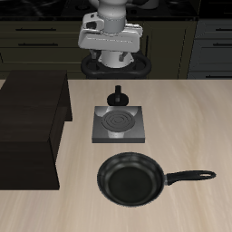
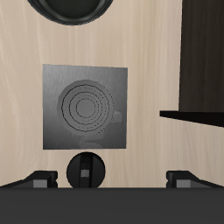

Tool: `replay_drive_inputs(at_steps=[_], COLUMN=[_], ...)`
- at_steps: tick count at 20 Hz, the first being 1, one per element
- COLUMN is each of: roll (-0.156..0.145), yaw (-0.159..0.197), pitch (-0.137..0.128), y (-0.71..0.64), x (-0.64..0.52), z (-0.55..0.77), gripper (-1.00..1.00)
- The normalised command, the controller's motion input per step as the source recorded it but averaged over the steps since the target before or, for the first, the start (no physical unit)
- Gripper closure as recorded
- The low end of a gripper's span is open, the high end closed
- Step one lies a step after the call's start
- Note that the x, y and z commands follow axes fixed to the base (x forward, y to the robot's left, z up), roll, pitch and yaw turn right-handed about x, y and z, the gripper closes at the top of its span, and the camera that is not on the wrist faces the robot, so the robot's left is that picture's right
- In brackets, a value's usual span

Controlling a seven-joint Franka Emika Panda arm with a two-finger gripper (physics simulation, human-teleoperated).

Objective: Place the frypan on the flat stove

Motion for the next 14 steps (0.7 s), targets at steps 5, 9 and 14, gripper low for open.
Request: replay_drive_inputs(at_steps=[5,9,14], roll=[-0.025,-0.017,-0.044], yaw=[-0.006,-0.005,-0.002], pitch=[-0.001,0.000,-0.007], y=[-0.11,-0.05,-0.09], x=[0.29,0.34,0.36], z=[0.00,0.00,0.03], gripper=[-1.00,-1.00,-1.00])
